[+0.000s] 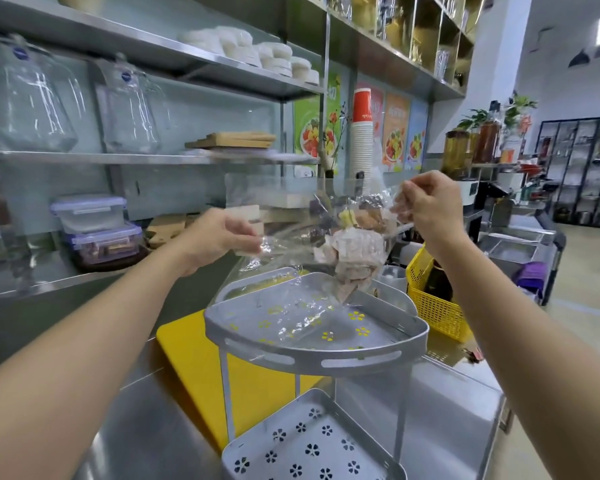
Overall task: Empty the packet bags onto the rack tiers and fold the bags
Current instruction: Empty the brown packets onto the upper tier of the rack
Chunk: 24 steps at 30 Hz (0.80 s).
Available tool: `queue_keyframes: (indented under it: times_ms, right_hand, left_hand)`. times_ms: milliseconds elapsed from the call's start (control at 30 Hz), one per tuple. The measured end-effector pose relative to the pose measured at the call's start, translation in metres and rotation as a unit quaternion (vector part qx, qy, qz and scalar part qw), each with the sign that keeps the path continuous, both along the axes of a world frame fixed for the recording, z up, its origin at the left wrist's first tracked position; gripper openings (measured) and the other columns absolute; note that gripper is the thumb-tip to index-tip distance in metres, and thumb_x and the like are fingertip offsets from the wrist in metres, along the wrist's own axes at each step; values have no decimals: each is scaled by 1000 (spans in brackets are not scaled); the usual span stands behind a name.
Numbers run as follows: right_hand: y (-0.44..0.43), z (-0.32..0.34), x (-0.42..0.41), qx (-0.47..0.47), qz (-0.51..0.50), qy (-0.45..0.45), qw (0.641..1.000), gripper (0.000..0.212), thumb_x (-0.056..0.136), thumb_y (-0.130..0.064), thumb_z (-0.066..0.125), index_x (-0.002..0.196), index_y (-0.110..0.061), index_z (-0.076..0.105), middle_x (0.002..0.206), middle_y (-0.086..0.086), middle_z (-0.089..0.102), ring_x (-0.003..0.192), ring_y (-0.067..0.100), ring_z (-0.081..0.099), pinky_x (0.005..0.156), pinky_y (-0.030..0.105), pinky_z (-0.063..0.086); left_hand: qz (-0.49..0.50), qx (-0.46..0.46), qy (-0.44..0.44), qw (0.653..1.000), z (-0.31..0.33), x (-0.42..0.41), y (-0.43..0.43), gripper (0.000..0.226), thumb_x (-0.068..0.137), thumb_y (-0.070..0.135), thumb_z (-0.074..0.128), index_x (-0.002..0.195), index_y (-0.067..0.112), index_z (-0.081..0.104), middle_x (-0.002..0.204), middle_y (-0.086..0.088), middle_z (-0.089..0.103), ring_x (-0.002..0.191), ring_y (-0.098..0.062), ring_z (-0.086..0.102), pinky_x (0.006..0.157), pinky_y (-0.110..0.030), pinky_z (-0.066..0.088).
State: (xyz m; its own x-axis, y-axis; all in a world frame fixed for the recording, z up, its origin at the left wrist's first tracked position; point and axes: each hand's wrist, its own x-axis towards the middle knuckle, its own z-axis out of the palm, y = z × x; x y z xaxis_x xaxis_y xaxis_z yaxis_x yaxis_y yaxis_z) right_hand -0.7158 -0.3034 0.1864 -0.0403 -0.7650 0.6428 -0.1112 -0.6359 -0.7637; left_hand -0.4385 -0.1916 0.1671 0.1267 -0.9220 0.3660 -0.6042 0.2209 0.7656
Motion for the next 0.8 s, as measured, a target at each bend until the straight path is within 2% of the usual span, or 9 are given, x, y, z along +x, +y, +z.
queue_keyframes:
  times_ms: [100, 167, 233, 300, 400, 500, 600, 700, 800]
  right_hand:
    - [0, -4, 1, 0, -2, 19, 1000, 23, 92, -7, 49, 72, -16, 49, 62, 9, 59, 61, 31, 58, 60, 43, 49]
    - [-2, -4, 1, -1, -15, 11, 1000, 21, 90, -13, 52, 70, -21, 50, 67, 14, 62, 66, 35, 60, 67, 49, 51]
    - [-8, -3, -1, 1, -47, 2, 999, 18, 85, -22, 54, 68, -27, 51, 81, 20, 66, 76, 39, 63, 74, 56, 53]
    - [-10, -3, -3, 11, -50, -10, 999, 19, 87, -19, 54, 70, -26, 52, 83, 20, 66, 72, 33, 63, 69, 50, 54]
    - [-12, -10, -3, 21, -19, -39, 999, 17, 91, -11, 52, 75, -16, 52, 67, 8, 60, 59, 24, 57, 61, 41, 48]
    - [-8, -25, 1, 38, 13, -35, 999, 13, 91, -13, 54, 78, -14, 54, 69, 4, 58, 62, 22, 56, 60, 36, 49]
    - [-2, -46, 0, 82, 86, -14, 993, 6, 89, -19, 58, 84, -15, 56, 74, 4, 64, 65, 15, 61, 63, 28, 51]
    - [-2, -68, -5, 149, 163, 37, 975, 24, 83, -23, 64, 102, -9, 60, 85, 2, 67, 74, 11, 63, 74, 32, 48]
    - [-1, -86, -9, 164, 191, 66, 965, 17, 81, -18, 65, 96, -11, 68, 87, 2, 67, 77, 9, 61, 75, 26, 47]
  left_hand:
    - [47, -92, 68, 992, 0, -3, -6, 22, 89, 11, 58, 67, 11, 60, 45, 3, 61, 40, -2, 53, 57, -25, 47]
    - [82, -147, 69, 983, 7, -12, -7, 27, 93, 15, 52, 66, 14, 53, 48, -1, 52, 33, -1, 43, 44, -18, 40]
    - [73, -146, 47, 985, 11, -21, -6, 26, 94, 22, 49, 69, 16, 51, 56, -3, 50, 33, 0, 41, 41, -19, 35]
    - [32, -94, 20, 995, 6, -24, -3, 18, 89, 25, 57, 74, 15, 54, 61, -3, 56, 40, -1, 47, 45, -19, 39]
    - [1, -21, -30, 999, -13, -17, -7, 12, 75, 15, 74, 78, 7, 65, 75, -15, 66, 66, -15, 56, 66, -28, 44]
    - [60, -35, -36, 997, -27, -8, -14, 12, 78, 7, 71, 67, 10, 67, 67, -10, 63, 63, -16, 52, 66, -27, 40]
    - [80, -26, -67, 994, -35, -5, -14, 13, 79, 6, 69, 69, 12, 66, 68, -1, 62, 62, -12, 52, 62, -24, 40]
    - [72, -17, -45, 996, -40, -2, -11, 19, 78, 5, 70, 66, 18, 64, 68, 1, 62, 63, -11, 52, 63, -24, 41]
    - [71, -15, -25, 997, -42, 2, -10, 20, 77, 7, 72, 66, 22, 64, 69, 0, 63, 66, -14, 53, 69, -30, 43]
